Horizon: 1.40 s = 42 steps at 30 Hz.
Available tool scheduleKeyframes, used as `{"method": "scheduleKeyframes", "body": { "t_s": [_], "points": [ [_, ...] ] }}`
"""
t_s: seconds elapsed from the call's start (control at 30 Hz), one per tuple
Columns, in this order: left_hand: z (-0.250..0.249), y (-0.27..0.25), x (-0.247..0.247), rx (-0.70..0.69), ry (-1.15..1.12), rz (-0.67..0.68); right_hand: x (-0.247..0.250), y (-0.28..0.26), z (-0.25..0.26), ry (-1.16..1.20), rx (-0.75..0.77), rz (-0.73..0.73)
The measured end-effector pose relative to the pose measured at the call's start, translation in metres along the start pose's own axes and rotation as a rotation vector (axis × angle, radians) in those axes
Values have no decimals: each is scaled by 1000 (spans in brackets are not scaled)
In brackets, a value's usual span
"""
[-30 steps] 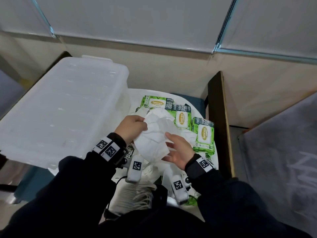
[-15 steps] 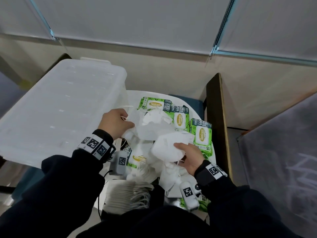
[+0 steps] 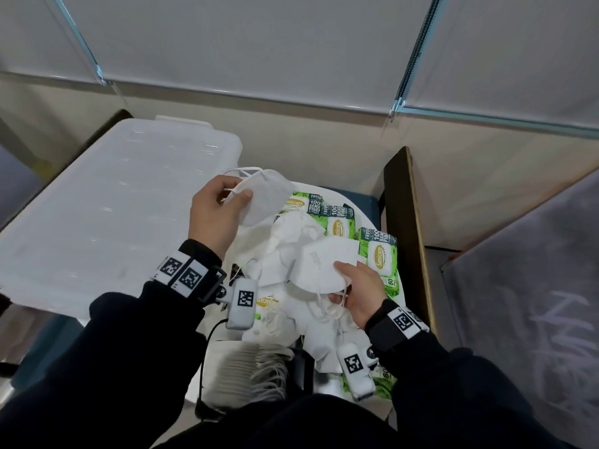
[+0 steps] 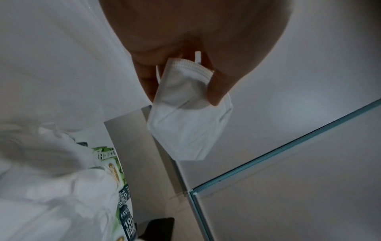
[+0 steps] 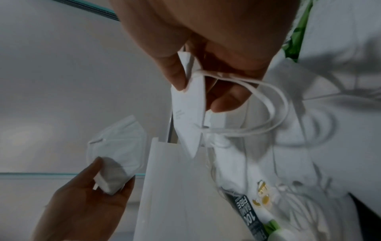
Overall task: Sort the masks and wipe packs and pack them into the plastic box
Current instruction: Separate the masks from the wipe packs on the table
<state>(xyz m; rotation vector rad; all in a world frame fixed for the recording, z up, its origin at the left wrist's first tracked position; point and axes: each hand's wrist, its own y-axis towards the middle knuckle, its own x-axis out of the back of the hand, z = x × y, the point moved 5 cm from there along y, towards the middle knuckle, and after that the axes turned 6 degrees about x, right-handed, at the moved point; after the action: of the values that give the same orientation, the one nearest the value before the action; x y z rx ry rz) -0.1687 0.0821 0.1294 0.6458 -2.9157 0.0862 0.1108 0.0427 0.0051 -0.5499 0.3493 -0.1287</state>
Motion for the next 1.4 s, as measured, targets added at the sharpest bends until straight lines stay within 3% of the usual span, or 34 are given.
{"method": "scheduleKeyframes", "body": {
  "t_s": [0.1, 0.17, 0.23, 0.33, 0.37, 0.4, 0.47, 0.53, 0.57, 0.63, 0.77, 0.9, 1.0, 1.1, 1.2, 1.3, 1.4],
  "points": [
    [-3, -13, -7, -80, -26, 1, -11, -6, 0, 59, -40, 33],
    [-9, -32, -20, -203, 25, 113, -24, -11, -1, 125, -65, 68],
    [-7, -57, -42, -378, 210, 382, -38, -16, 2, 199, -67, 127],
    [23, -88, -61, -709, 805, 809, -54, -23, 5, 214, -75, 183],
    [35, -91, -59, -717, 933, 896, -55, -25, 1, 163, -77, 151],
    [40, -91, -54, -680, 964, 939, -53, -27, -2, 107, -72, 97],
    [32, -90, -36, -483, 711, 936, -49, -29, -10, 30, -24, 47],
    [23, -78, -15, -280, 352, 752, -52, -36, -14, 27, 39, 92],
    [19, -70, -5, -260, 272, 624, -56, -41, -14, 29, 75, 129],
    [18, -59, 3, -281, 348, 471, -65, -52, -13, 36, 131, 192],
    [33, -60, -2, -126, 474, 650, -79, -71, -19, 39, 170, 220],
    [37, -62, 10, -190, 512, 617, -78, -92, -34, -146, 0, 248],
    [46, -63, 25, -93, 488, 593, -62, -102, -45, -222, -53, 158],
    [66, -74, 40, 74, 386, 584, -50, -111, -43, -144, 29, 60],
    [87, -84, 54, 223, 142, 603, -38, -118, -42, 49, 23, -35],
    [97, -98, 63, 278, 83, 670, -40, -127, -45, 311, 2, -32],
    [100, -110, 70, 295, 78, 667, -58, -138, -58, 308, -39, 11]
  ]
}}
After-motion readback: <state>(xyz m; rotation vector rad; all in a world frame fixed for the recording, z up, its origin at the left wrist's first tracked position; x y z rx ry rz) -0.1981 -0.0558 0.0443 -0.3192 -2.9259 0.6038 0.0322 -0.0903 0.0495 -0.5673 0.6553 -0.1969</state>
